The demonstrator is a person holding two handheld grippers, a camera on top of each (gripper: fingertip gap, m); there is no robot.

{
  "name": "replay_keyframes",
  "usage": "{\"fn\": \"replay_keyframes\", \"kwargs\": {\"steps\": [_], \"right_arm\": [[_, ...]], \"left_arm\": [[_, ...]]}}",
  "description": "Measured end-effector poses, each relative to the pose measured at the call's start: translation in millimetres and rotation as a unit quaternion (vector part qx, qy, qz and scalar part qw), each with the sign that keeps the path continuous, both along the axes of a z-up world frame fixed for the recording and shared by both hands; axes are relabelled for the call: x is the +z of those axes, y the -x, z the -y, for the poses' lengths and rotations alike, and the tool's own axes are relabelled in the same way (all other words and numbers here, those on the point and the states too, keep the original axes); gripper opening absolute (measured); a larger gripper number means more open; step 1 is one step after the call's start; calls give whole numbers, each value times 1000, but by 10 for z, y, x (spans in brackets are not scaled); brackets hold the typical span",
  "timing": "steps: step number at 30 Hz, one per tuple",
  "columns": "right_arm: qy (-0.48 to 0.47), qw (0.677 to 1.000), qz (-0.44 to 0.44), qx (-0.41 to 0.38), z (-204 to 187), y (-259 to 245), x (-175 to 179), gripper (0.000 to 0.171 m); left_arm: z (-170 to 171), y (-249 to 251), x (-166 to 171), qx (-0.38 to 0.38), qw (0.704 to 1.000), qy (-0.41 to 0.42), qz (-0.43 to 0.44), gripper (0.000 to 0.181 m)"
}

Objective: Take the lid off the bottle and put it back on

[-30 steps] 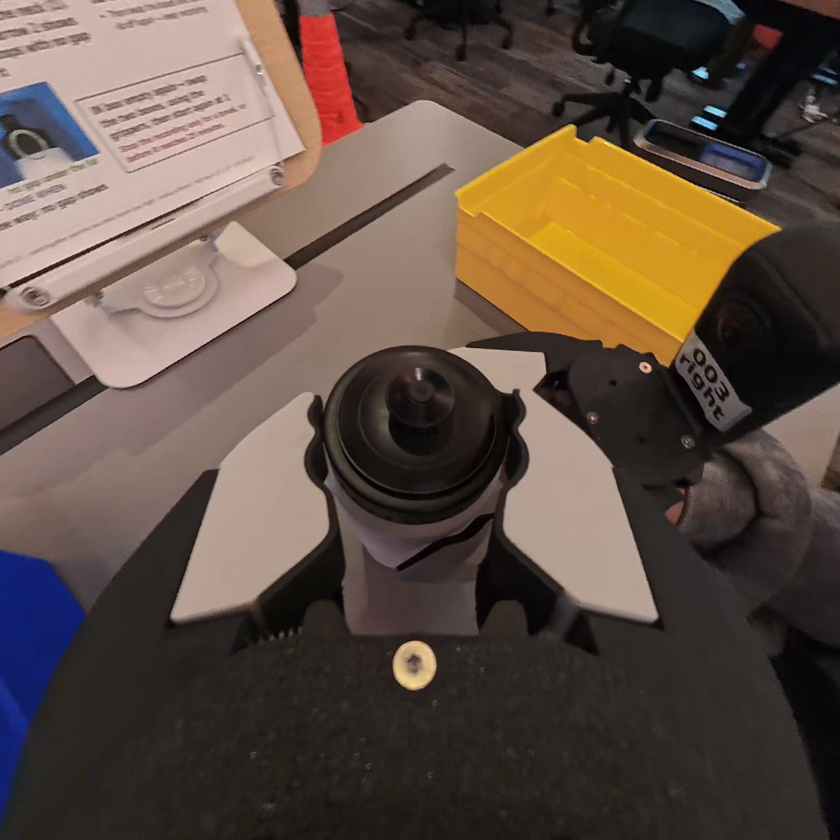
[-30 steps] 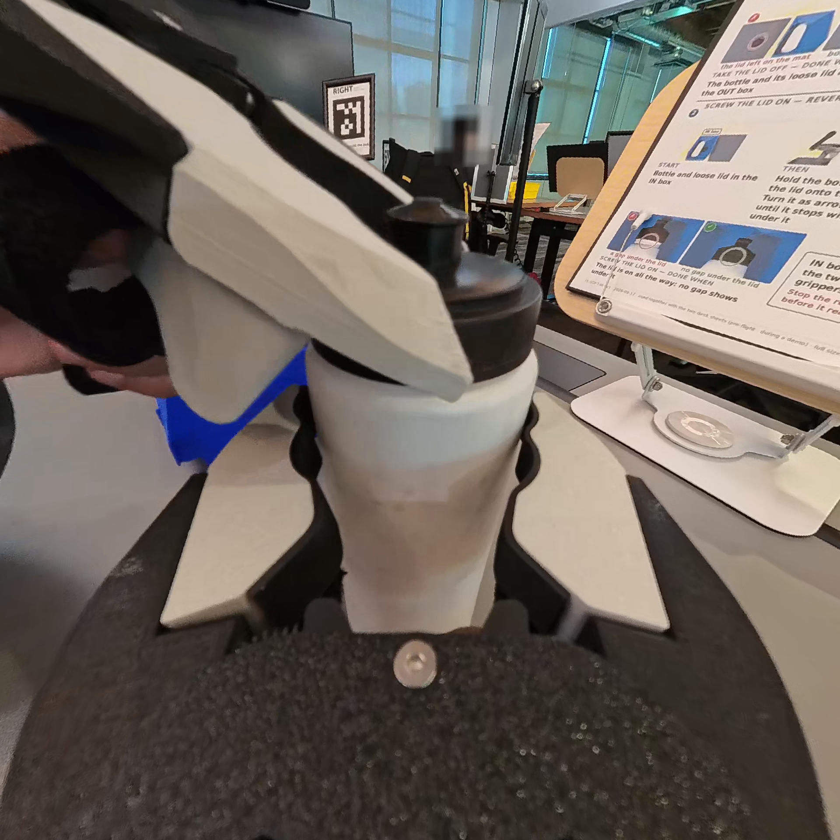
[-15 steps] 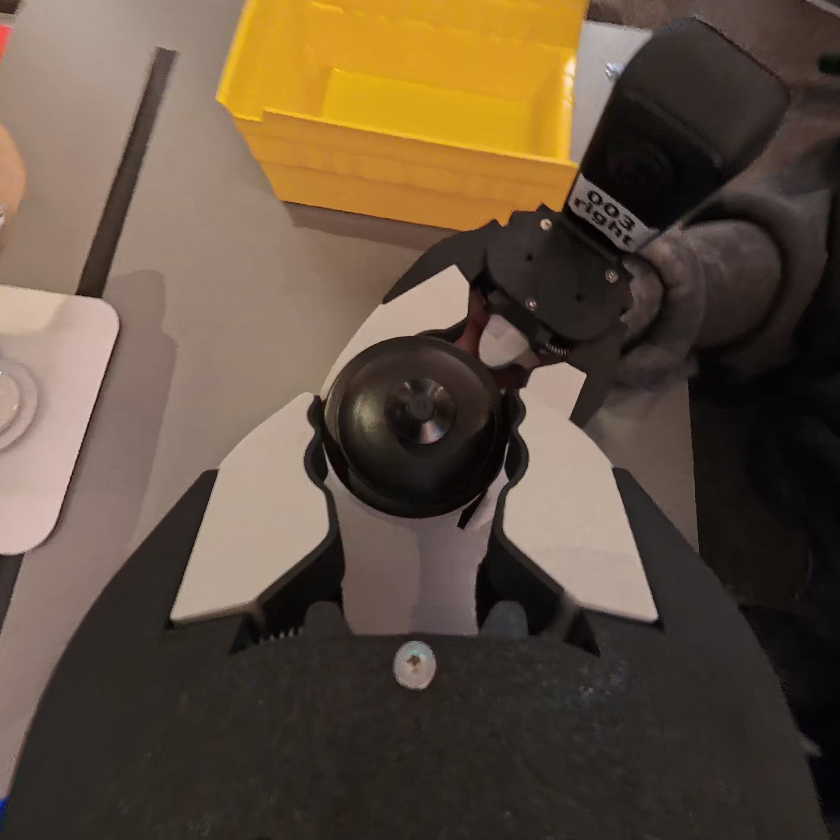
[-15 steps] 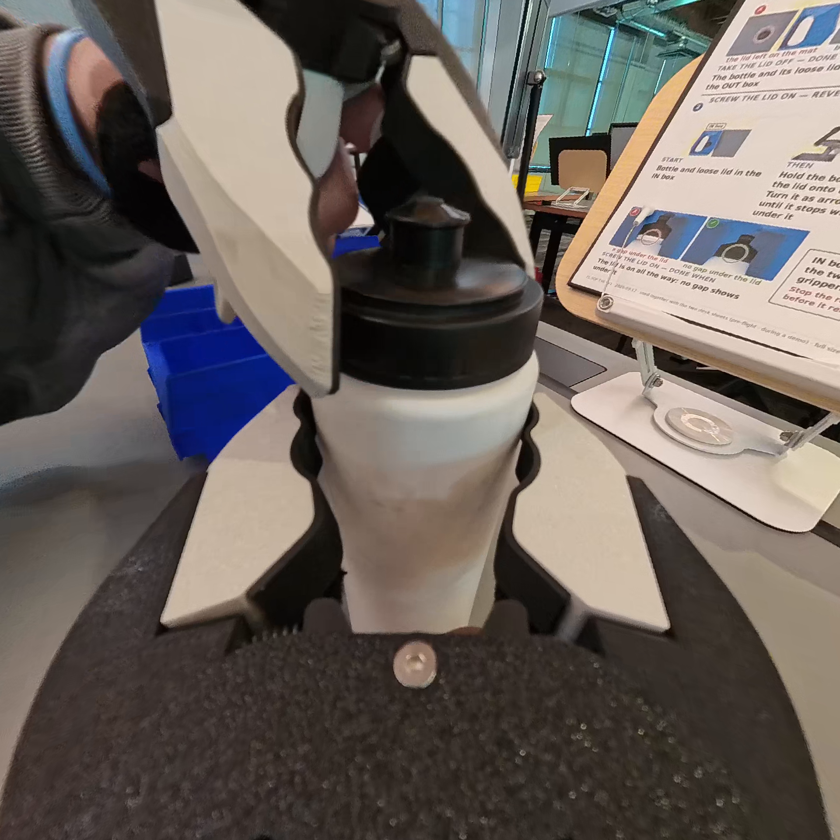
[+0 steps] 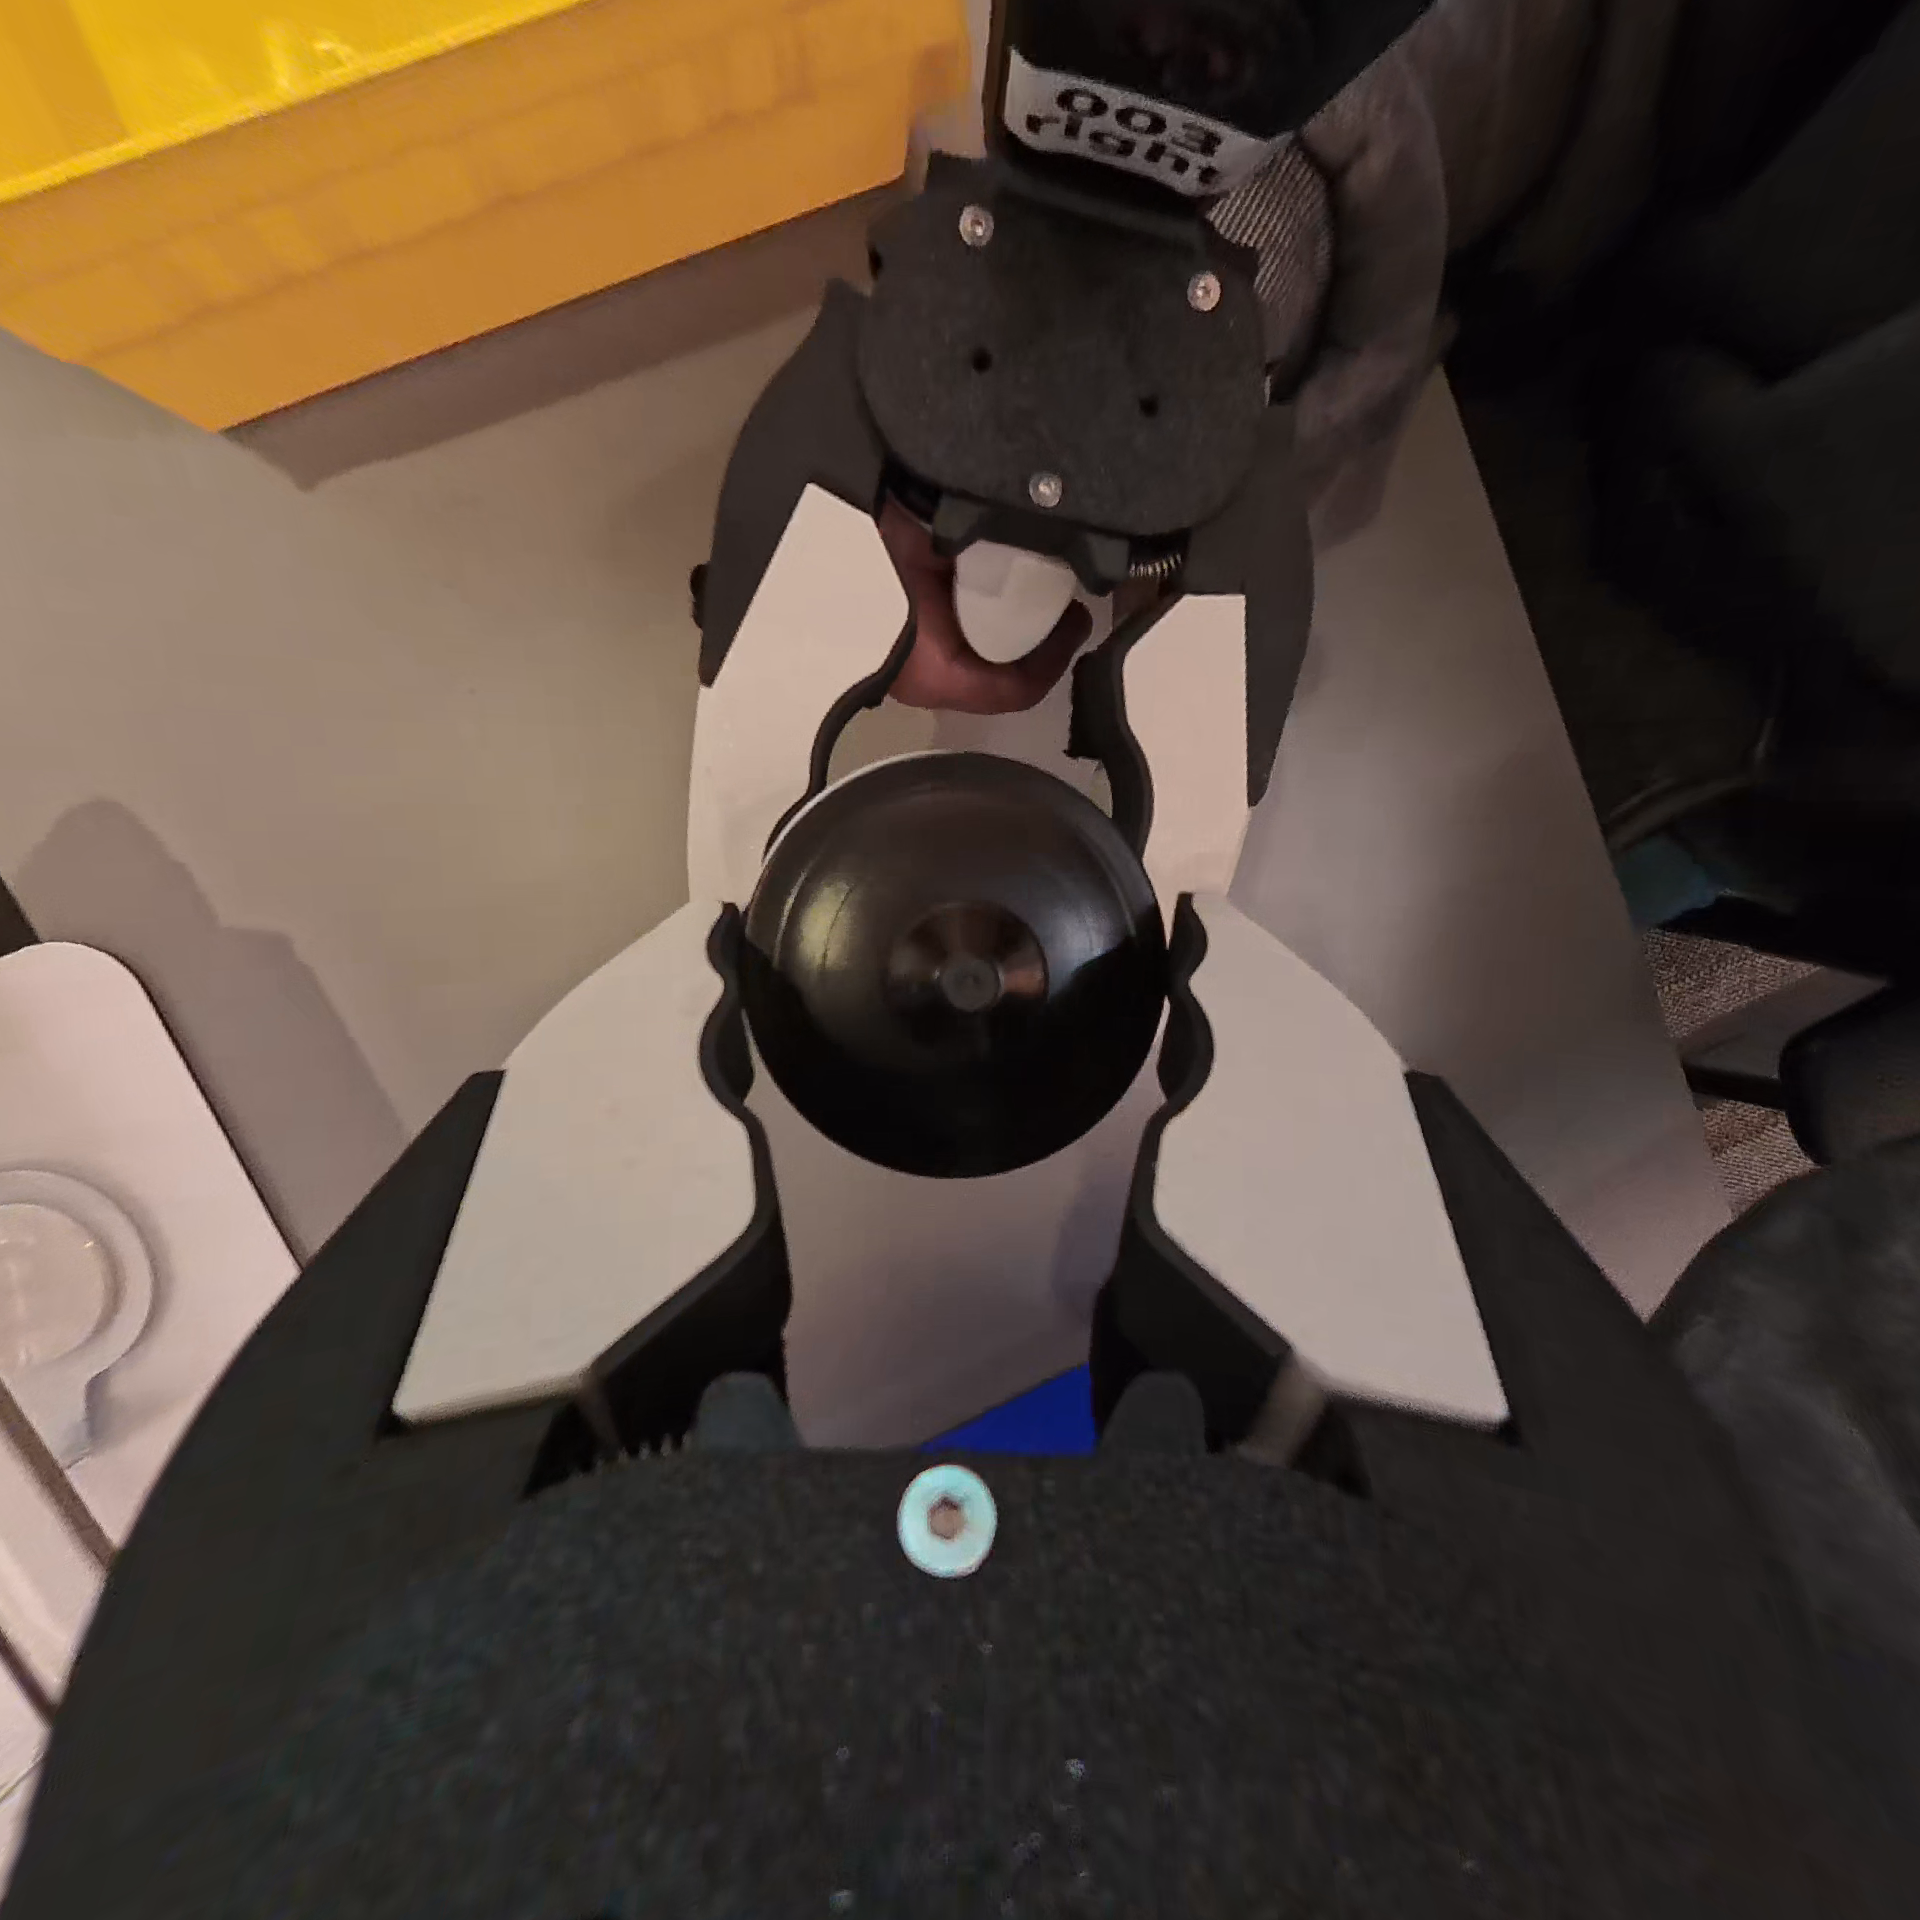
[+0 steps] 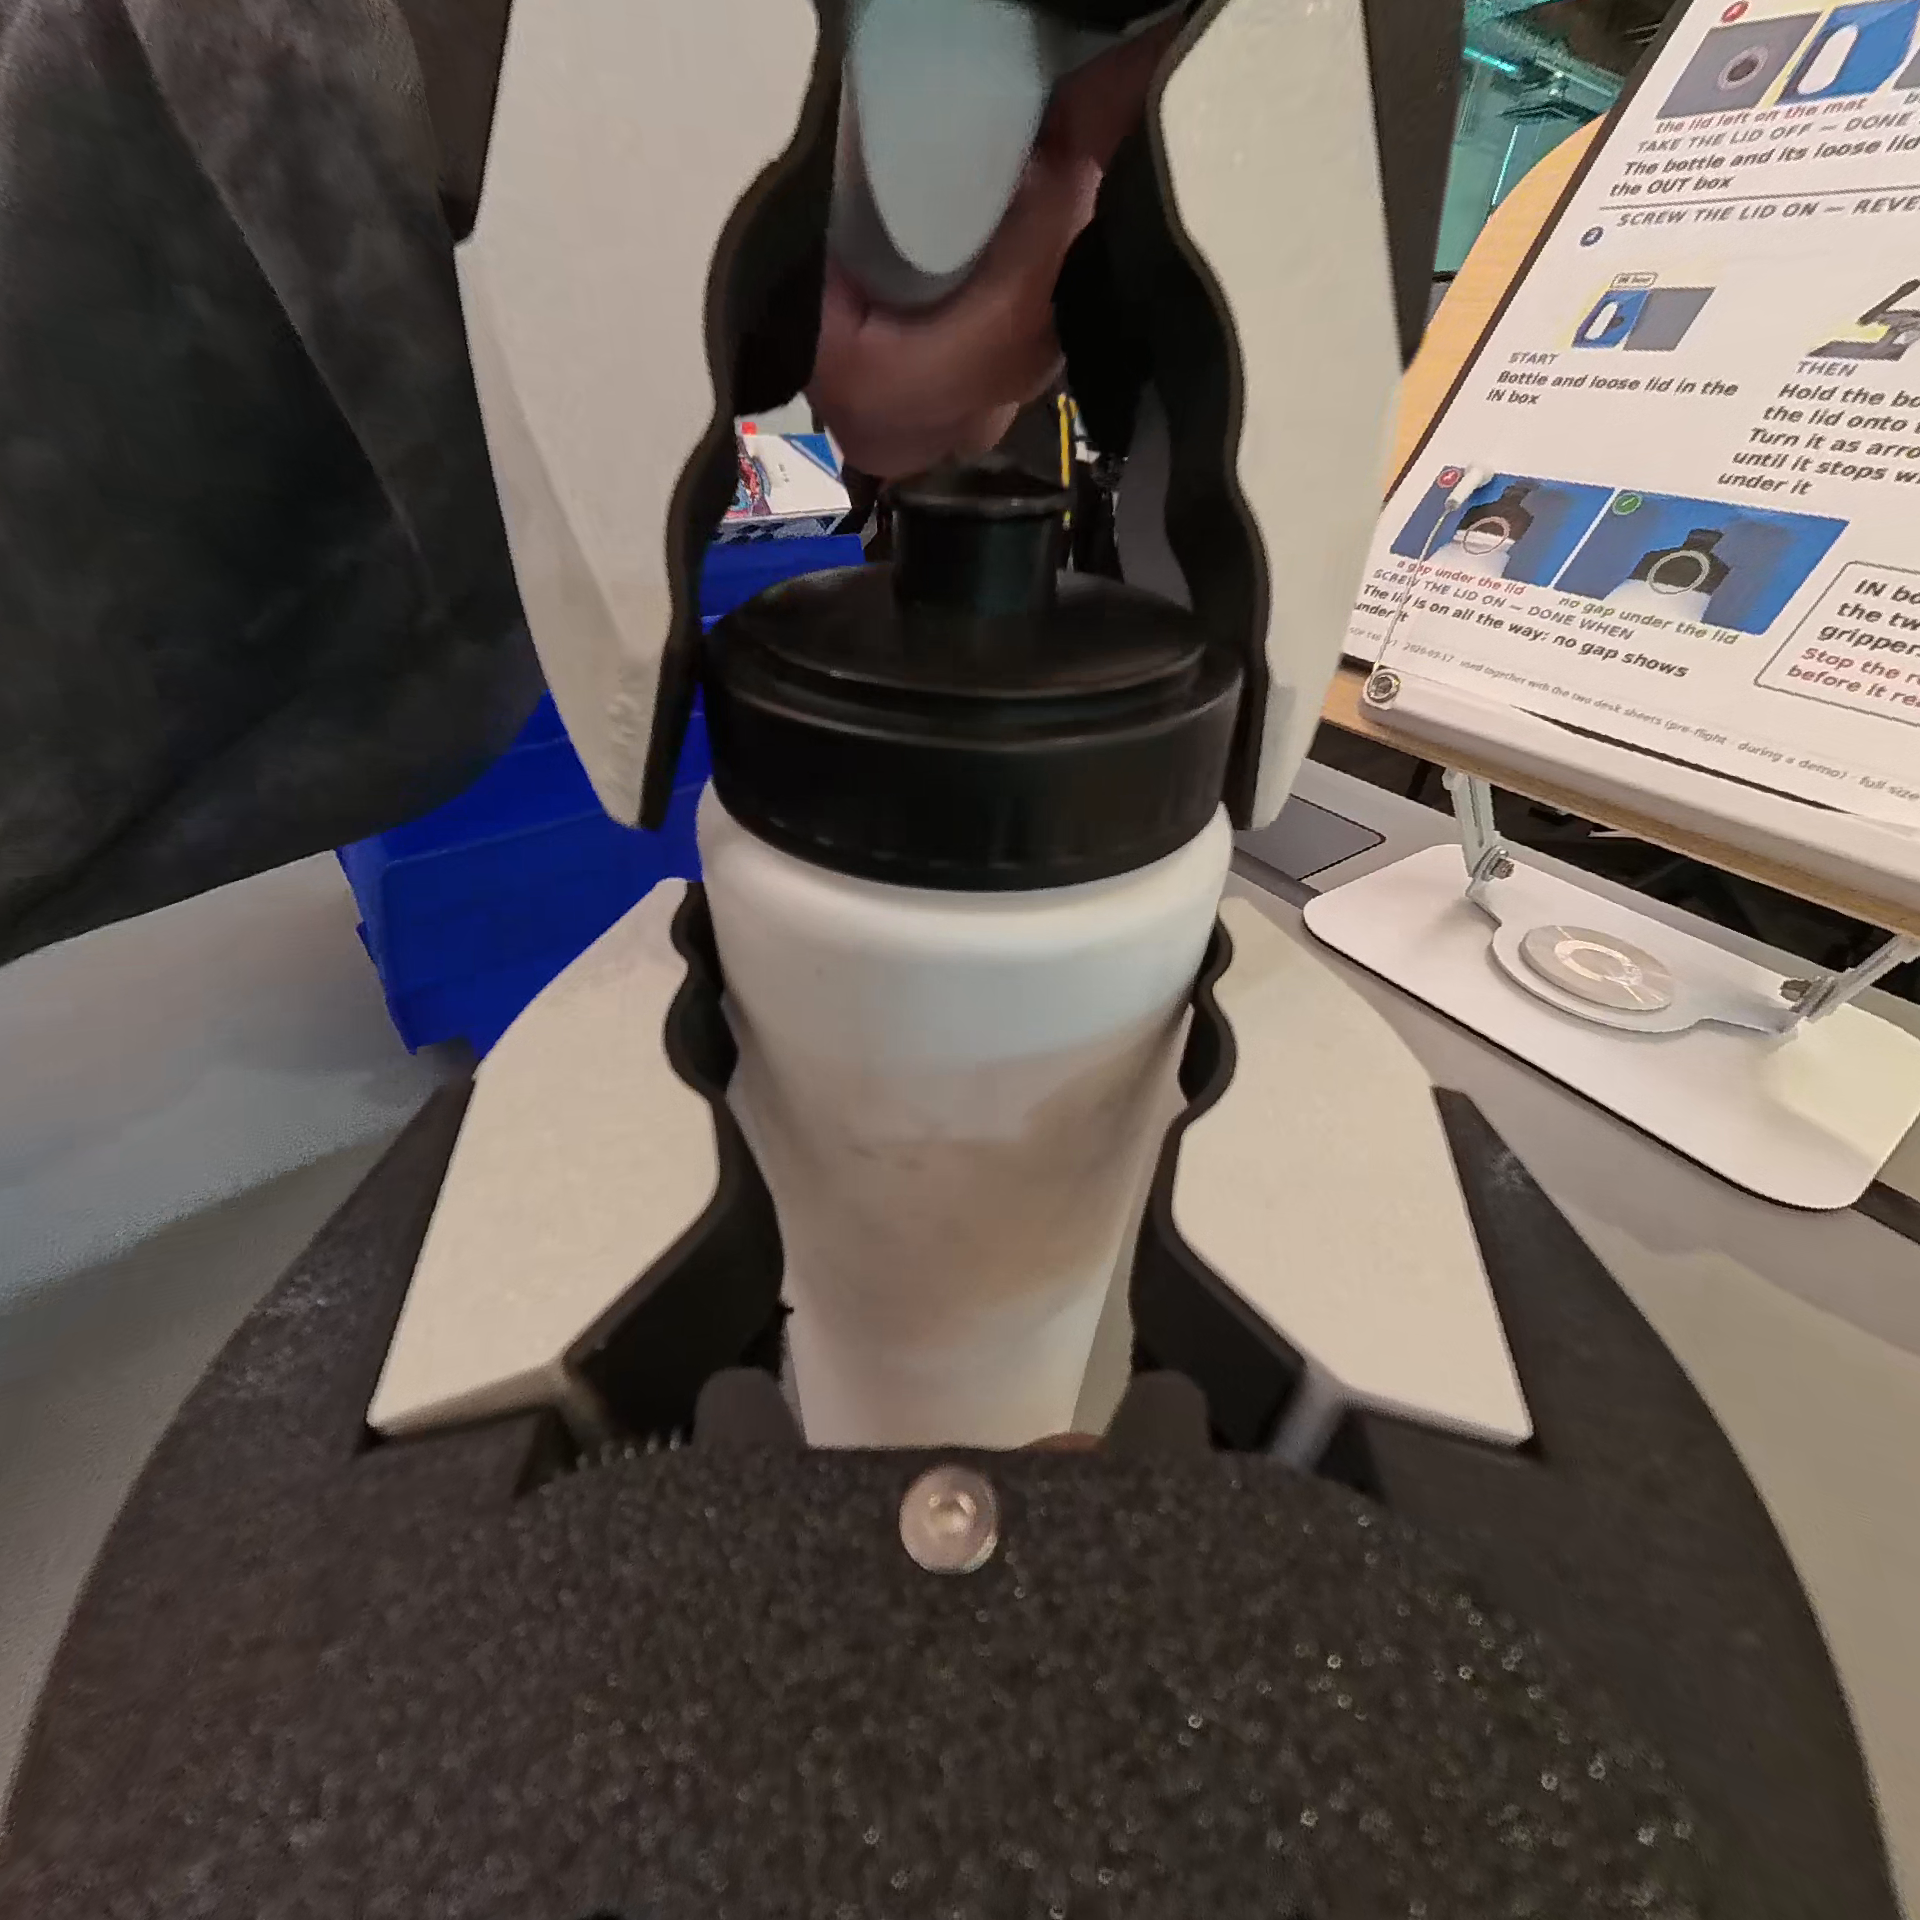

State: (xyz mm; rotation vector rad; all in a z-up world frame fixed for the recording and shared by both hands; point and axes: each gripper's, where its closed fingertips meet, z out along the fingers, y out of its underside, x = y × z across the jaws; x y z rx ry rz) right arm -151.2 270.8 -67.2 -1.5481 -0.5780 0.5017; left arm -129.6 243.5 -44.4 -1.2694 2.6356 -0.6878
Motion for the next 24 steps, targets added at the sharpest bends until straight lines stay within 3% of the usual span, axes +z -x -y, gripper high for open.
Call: {"fn": "replay_keyframes", "kwargs": {"steps": [6, 9, 10, 11, 13, 16, 18, 21, 24], "right_arm": [[-1, 1000, 0, 12, 18, 44, 4, 86], [-4, 1000, -2, 7, 12, 63, 5, 86], [-4, 1000, -5, 9, 9, 57, 6, 86], [-6, 1000, -5, 8, 6, 49, 8, 86], [-9, 1000, -7, 2, -6, 30, 9, 86], [-12, 1000, -2, -16, -28, 8, 8, 86], [-14, 1000, -5, -24, -41, 5, 9, 86], [-22, 999, -11, -31, -51, 6, 14, 86], [-21, 999, -12, -33, -55, 7, 15, 86]], "left_arm": [[16, 21, 5, 73, 997, -8, 24, 77], [22, -37, 156, 167, 981, 0, 95, 81], [28, -77, 255, 207, 970, 13, 129, 90], [18, -121, 364, 253, 952, 28, 168, 100], [-40, -158, 523, 352, 905, 54, 232, 101], [-279, -40, 504, 522, 808, 21, 271, 106], [-319, 35, 466, 598, 749, 13, 286, 105], [-245, 2, 405, 646, 699, 24, 307, 102], [-232, -56, 252, 682, 671, 15, 291, 103]]}}
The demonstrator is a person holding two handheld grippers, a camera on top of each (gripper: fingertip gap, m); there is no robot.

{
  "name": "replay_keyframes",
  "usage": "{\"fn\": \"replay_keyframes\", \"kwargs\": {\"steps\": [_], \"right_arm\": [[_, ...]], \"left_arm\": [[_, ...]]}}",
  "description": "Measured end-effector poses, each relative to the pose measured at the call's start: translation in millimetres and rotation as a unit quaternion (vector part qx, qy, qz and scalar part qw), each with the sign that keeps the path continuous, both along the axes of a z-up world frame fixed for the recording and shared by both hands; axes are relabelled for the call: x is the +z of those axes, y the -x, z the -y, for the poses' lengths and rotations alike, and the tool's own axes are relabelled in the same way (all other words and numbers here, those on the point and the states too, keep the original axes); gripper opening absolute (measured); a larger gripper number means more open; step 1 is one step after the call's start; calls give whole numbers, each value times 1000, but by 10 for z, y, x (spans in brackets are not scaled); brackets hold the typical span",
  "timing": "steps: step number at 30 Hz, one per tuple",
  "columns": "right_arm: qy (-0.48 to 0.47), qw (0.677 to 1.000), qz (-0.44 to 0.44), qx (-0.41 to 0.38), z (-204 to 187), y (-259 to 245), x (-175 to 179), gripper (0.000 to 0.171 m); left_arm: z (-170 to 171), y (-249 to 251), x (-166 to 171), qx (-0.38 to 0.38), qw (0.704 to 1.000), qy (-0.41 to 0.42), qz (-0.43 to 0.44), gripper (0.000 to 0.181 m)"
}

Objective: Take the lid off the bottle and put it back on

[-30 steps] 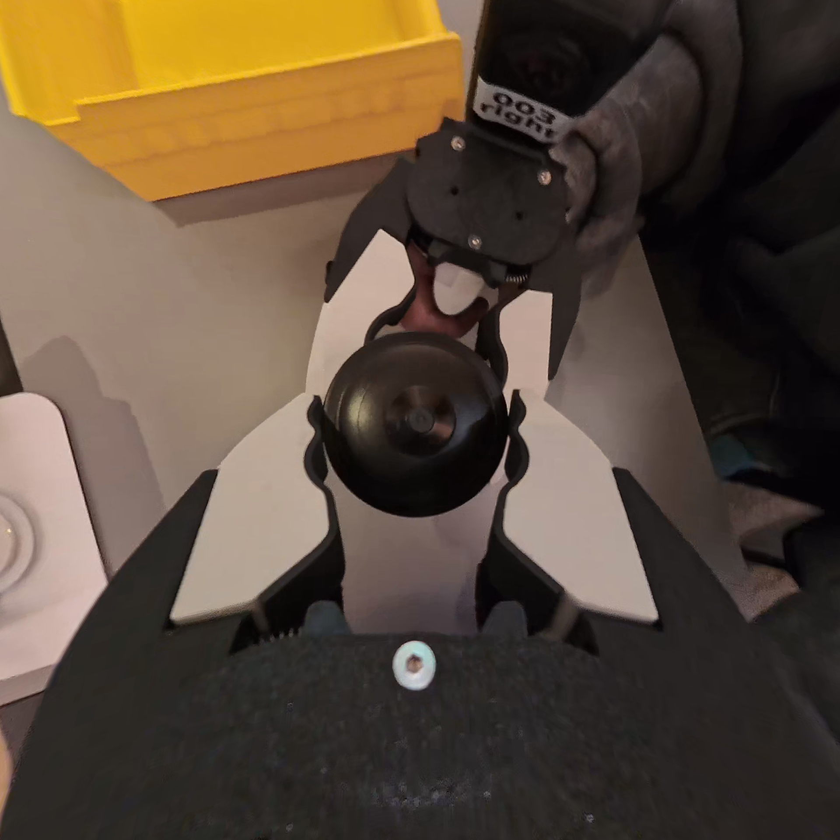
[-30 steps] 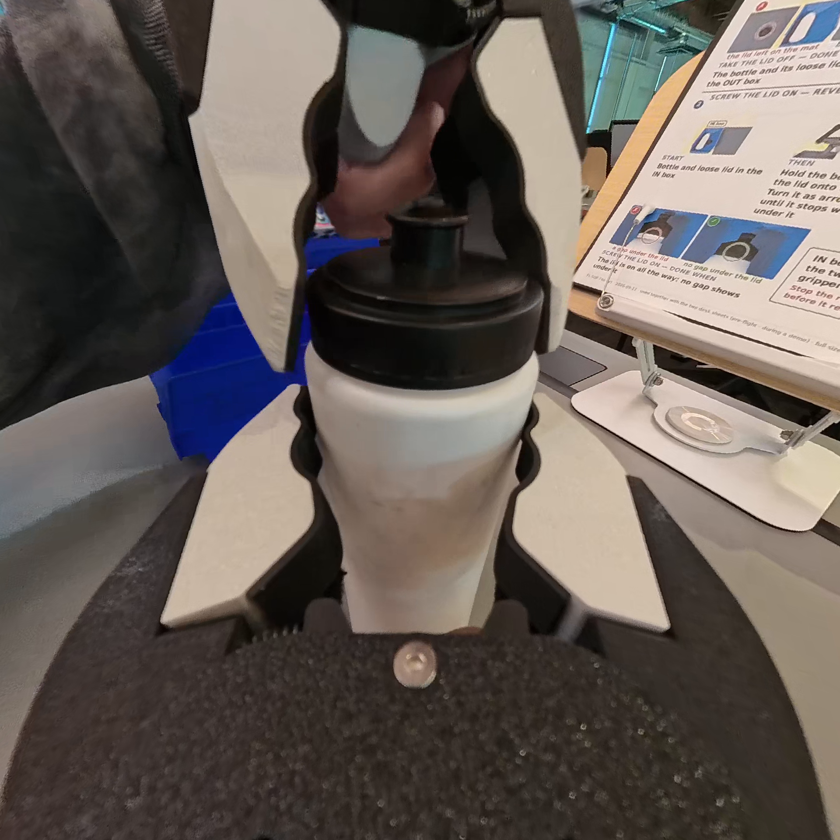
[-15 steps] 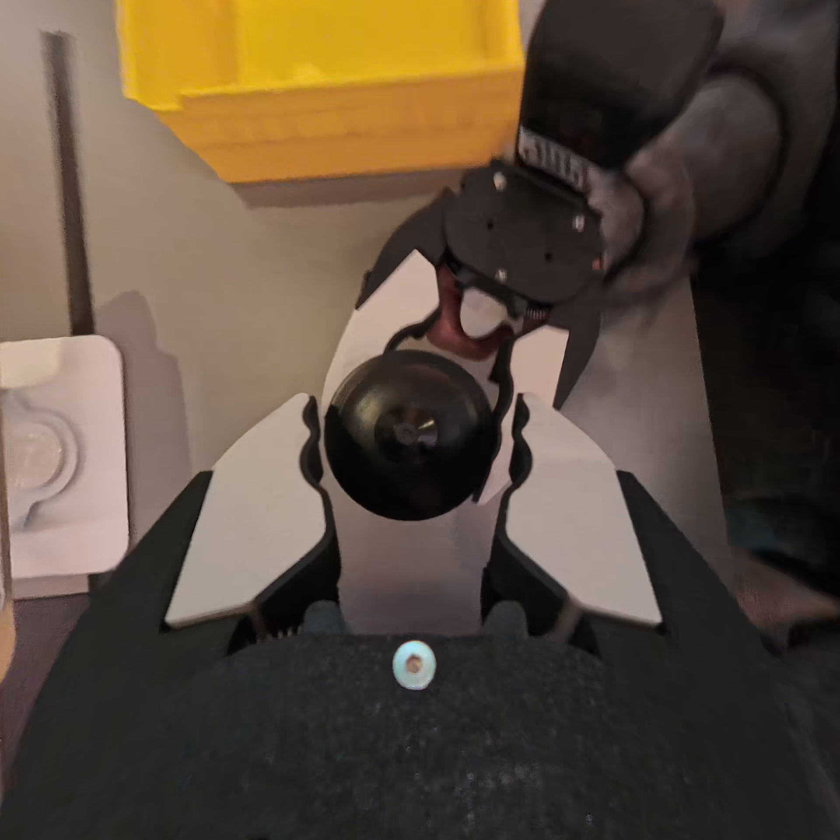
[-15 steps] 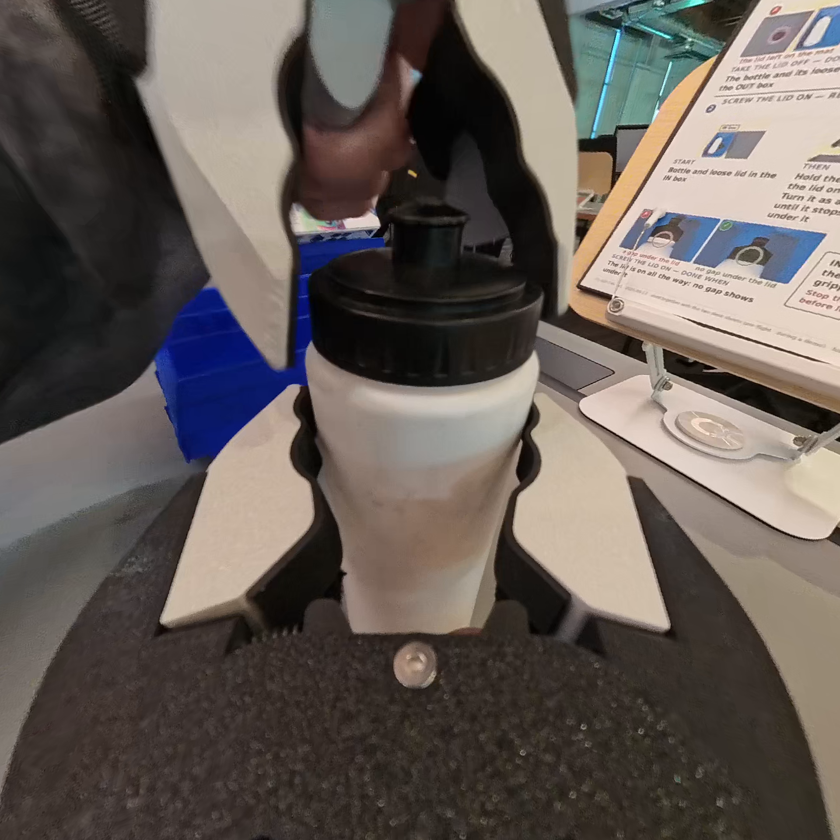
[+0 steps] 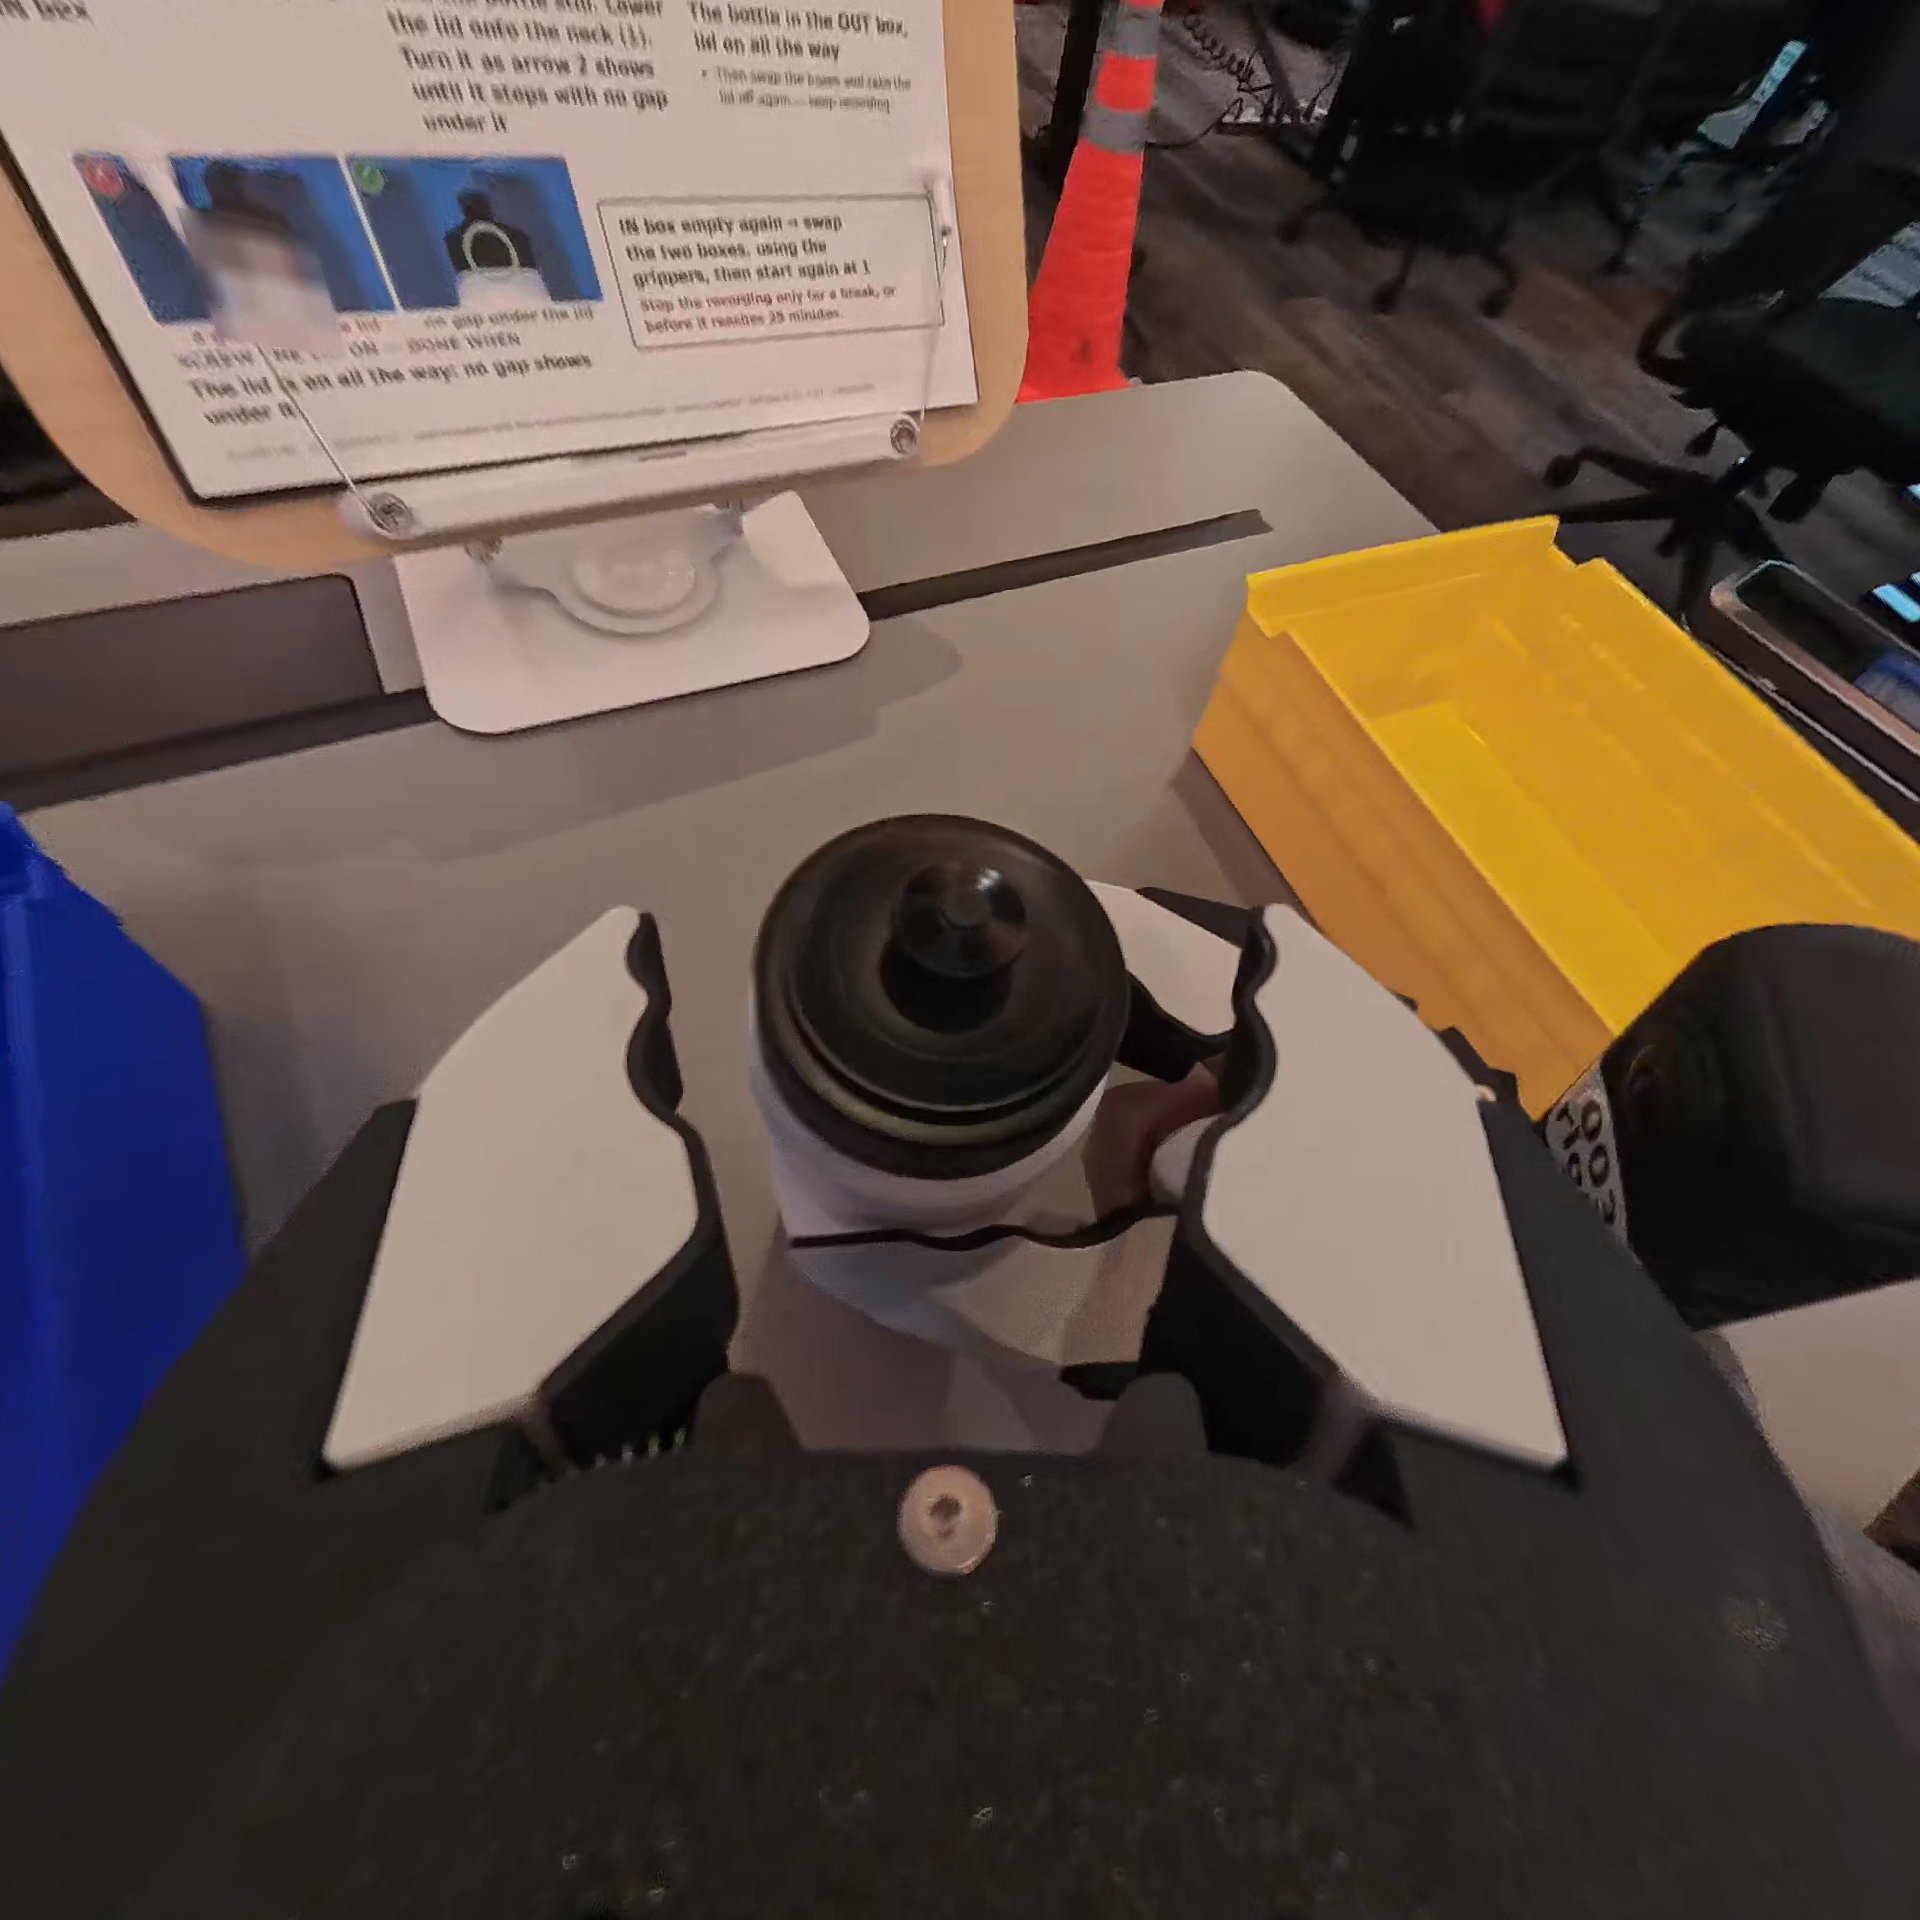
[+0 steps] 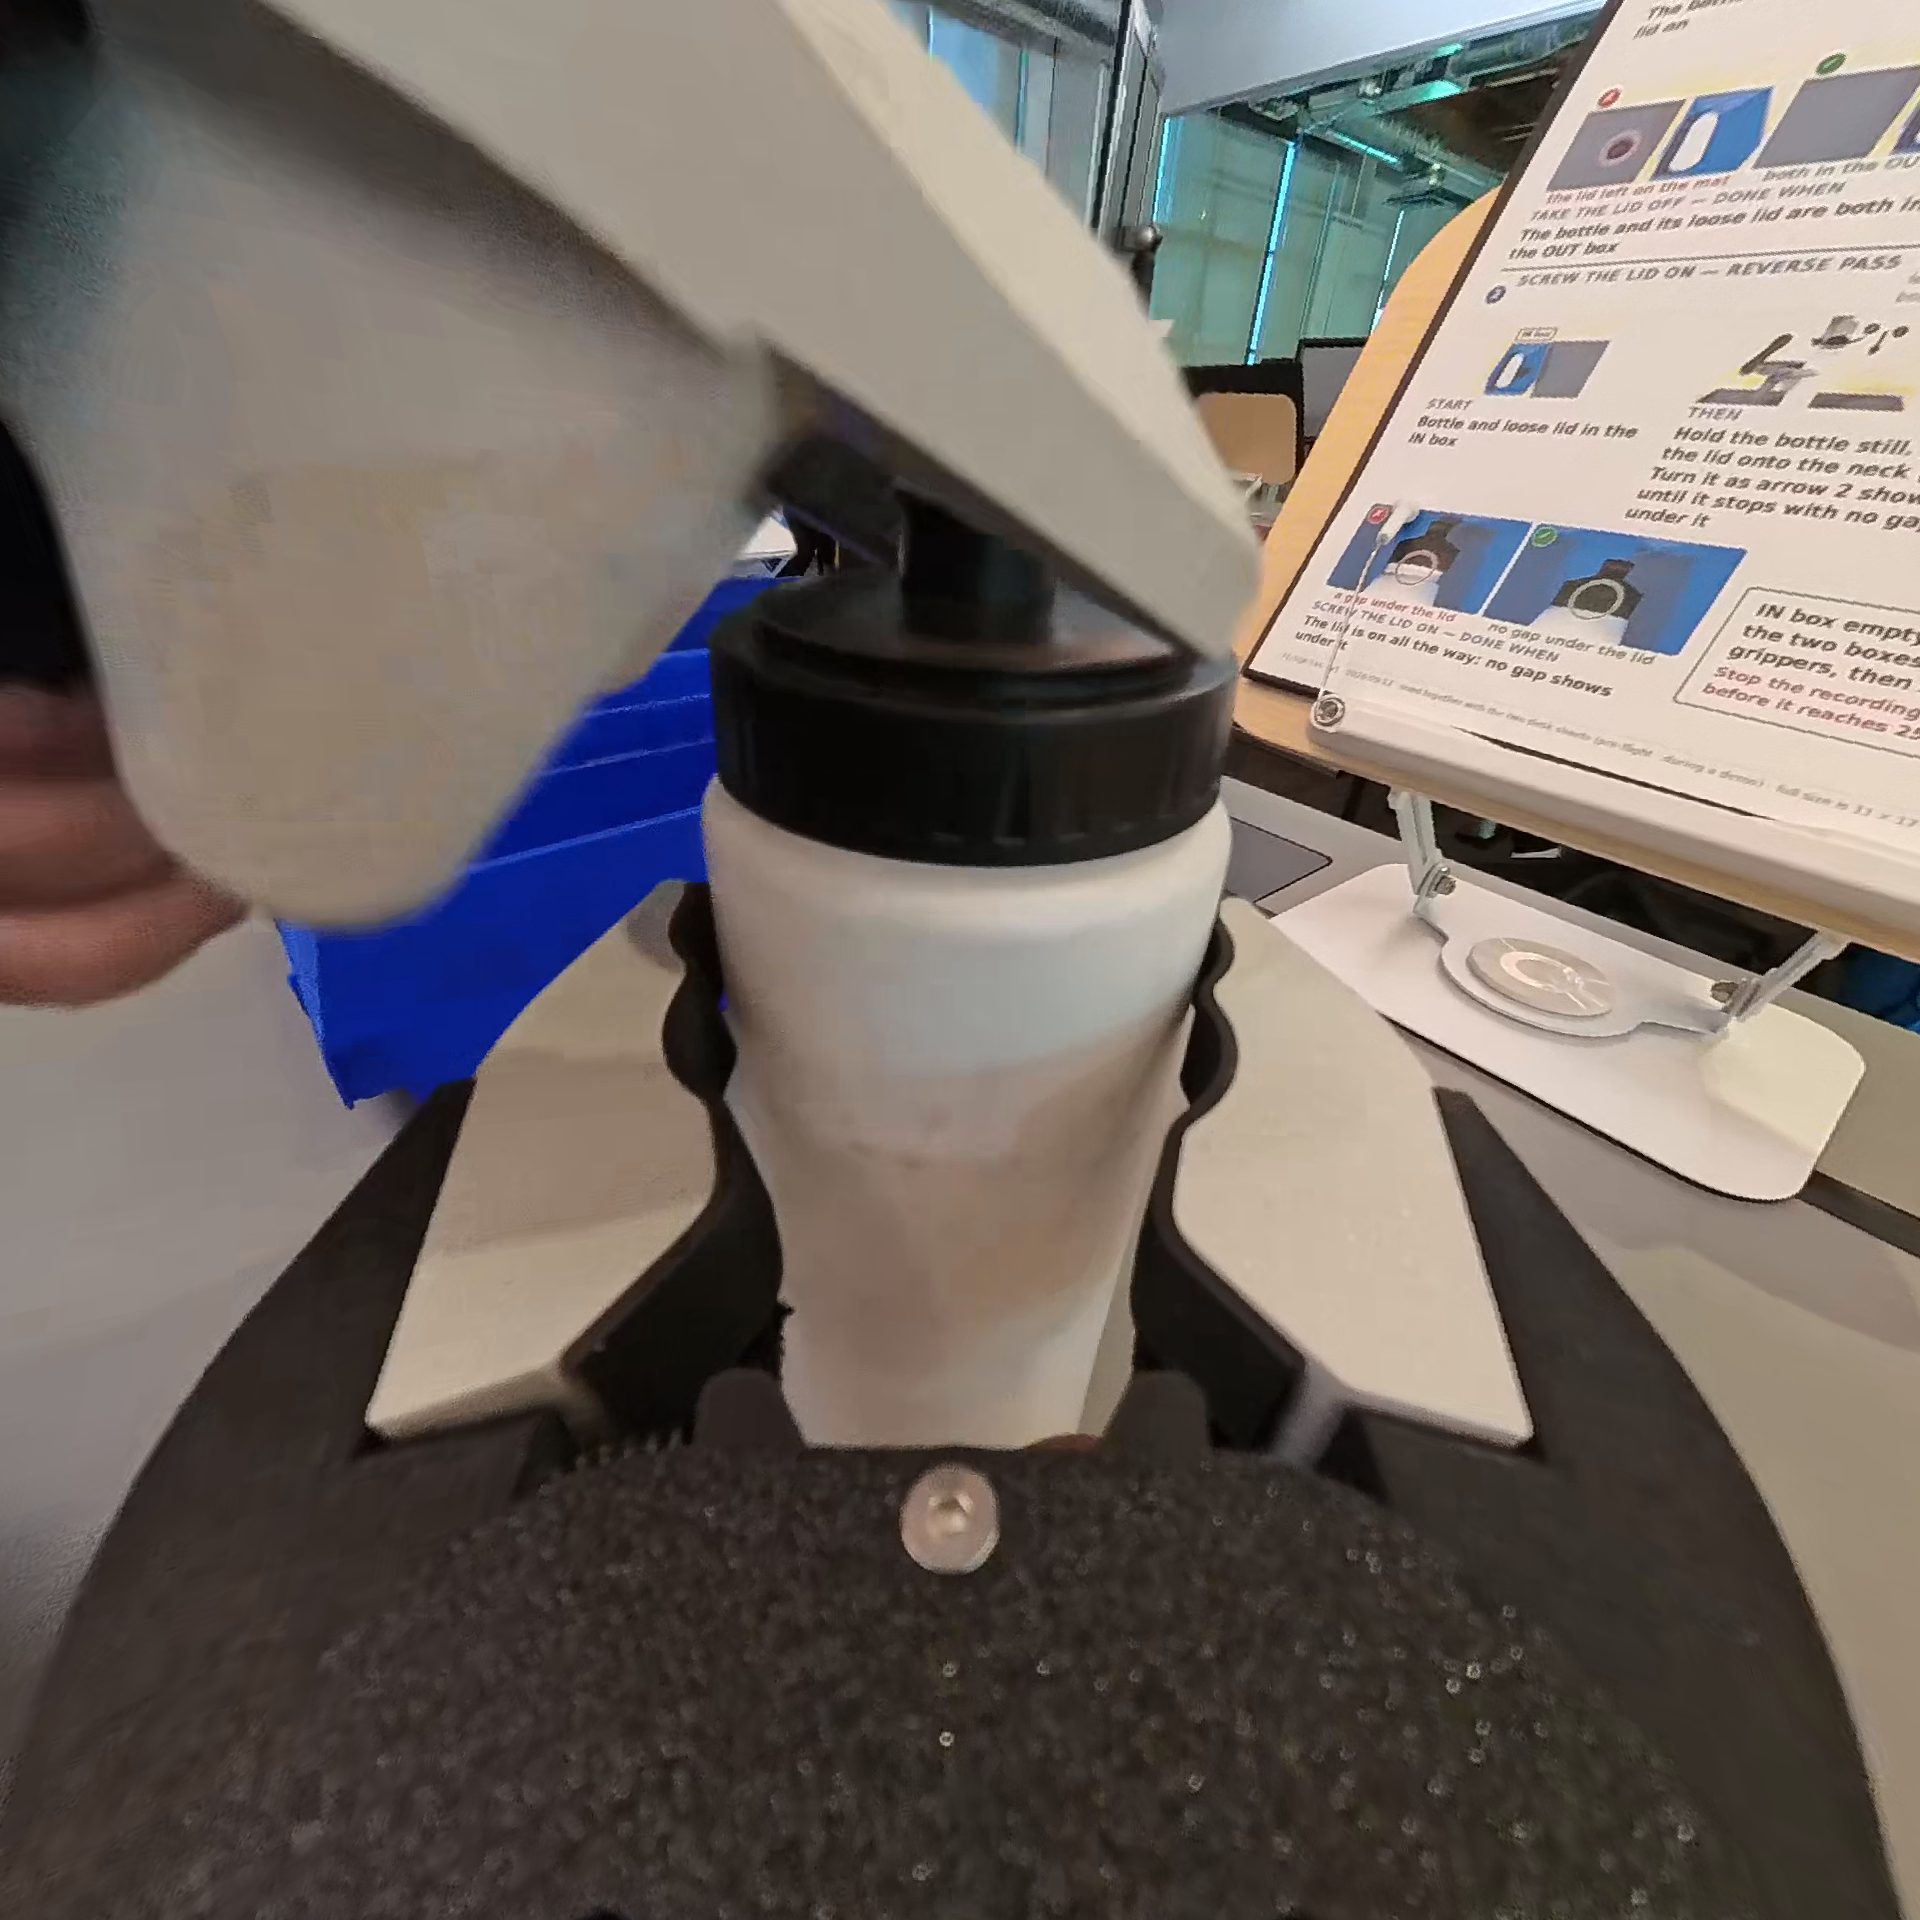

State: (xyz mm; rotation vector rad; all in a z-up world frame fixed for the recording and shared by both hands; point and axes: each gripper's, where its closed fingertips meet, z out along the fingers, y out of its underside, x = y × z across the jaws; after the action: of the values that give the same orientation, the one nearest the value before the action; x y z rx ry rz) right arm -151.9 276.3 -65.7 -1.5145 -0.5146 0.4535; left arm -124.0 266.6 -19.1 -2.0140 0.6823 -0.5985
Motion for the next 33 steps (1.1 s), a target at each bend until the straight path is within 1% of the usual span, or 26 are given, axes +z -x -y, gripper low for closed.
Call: {"fn": "replay_keyframes", "kwargs": {"steps": [2, 4, 5, 8, 16, 22, 28, 33], "right_arm": [[-1, 1000, 0, -1, 7, -3, 1, 86], [-3, 1000, -2, -3, 12, -6, 1, 86], [-4, 1000, -2, -3, 13, -6, 1, 86], [-6, 1000, -1, -4, 16, -1, 3, 86], [0, 1000, 16, -8, 6, -7, -16, 86], [5, 1000, 20, -3, 3, -5, -23, 85], [9, 1000, 24, 0, 2, -7, -26, 85], [10, 1000, 24, 3, 2, -10, -28, 84]], "left_arm": [[7, -62, -70, 12, 1000, 10, 6, 96], [-45, -39, -150, 35, 999, 10, -9, 80], [-53, -33, -167, 35, 999, 6, -13, 78], [-47, -23, -169, 17, 1000, -2, -19, 78], [-11, -25, -202, -122, 991, 0, -55, 78], [14, 5, -240, -194, 977, -16, -86, 77], [30, 16, -255, -232, 968, -15, -97, 77], [32, 17, -255, -252, 964, -20, -87, 77]]}}
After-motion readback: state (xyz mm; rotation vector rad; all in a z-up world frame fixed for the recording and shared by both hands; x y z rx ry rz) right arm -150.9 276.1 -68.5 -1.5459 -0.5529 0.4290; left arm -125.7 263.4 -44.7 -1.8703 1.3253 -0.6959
